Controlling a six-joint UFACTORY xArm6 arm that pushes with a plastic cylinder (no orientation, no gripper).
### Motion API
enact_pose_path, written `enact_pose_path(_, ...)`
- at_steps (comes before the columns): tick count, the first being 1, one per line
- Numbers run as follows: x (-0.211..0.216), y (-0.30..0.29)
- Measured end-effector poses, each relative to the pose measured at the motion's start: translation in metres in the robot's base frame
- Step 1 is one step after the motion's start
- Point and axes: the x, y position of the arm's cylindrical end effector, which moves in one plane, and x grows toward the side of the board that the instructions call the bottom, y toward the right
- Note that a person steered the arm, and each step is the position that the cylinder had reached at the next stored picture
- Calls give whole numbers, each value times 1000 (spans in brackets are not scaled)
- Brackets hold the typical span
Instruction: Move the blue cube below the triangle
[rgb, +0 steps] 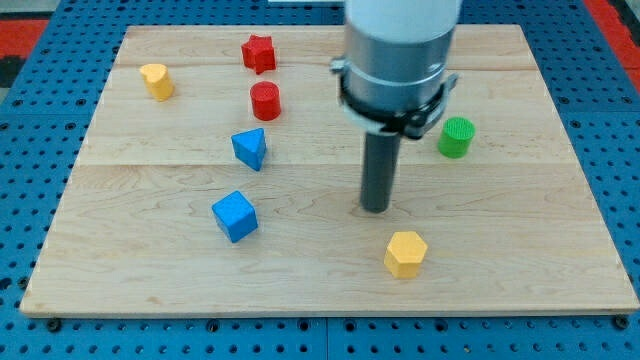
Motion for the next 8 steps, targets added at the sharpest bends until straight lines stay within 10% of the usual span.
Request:
enact_pose_path(1,-11,80)
enact_pose_path(3,108,140)
enact_pose_path(8,54,-154)
